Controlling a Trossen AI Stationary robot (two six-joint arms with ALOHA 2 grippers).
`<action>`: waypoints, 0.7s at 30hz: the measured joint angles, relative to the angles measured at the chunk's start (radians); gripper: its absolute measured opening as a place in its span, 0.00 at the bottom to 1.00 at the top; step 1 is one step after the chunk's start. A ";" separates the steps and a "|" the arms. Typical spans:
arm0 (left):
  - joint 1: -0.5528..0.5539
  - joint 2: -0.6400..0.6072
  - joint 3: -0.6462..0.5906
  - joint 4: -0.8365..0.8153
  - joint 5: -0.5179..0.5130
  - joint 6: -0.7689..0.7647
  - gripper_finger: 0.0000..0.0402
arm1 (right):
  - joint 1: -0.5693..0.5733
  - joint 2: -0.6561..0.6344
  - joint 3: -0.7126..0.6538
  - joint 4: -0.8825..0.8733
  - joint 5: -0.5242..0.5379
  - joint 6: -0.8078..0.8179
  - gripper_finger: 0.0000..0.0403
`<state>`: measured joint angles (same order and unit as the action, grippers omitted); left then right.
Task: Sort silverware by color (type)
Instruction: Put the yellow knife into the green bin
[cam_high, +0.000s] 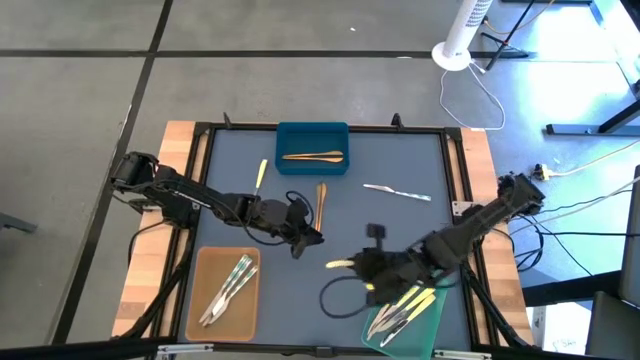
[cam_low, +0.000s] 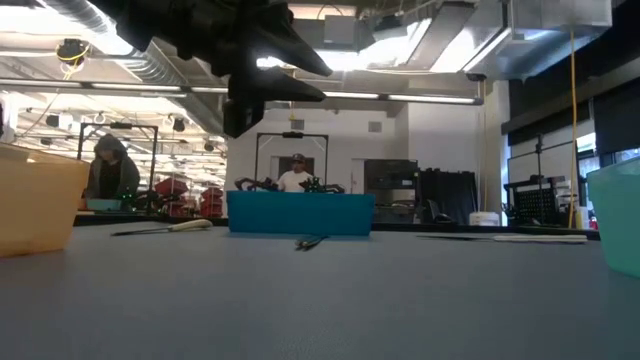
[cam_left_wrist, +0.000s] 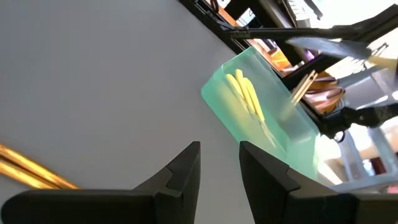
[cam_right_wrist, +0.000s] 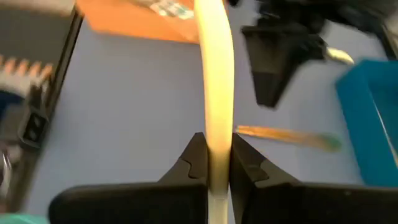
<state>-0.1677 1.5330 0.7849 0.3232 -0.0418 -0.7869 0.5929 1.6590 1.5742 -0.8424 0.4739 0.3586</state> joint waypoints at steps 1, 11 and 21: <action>0.000 0.000 0.000 0.000 0.000 0.012 0.26 | 0.023 -0.013 0.000 -0.021 0.035 0.076 0.03; 0.000 0.000 0.000 0.000 -0.001 0.039 0.26 | 0.265 -0.054 -0.011 -0.254 0.306 0.821 0.03; 0.000 0.000 0.000 0.000 -0.002 0.038 0.26 | 0.437 -0.051 -0.261 -0.119 0.519 1.313 0.03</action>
<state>-0.1677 1.5330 0.7849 0.3236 -0.0433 -0.7490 1.0300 1.6083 1.3129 -0.9613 0.9928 1.6718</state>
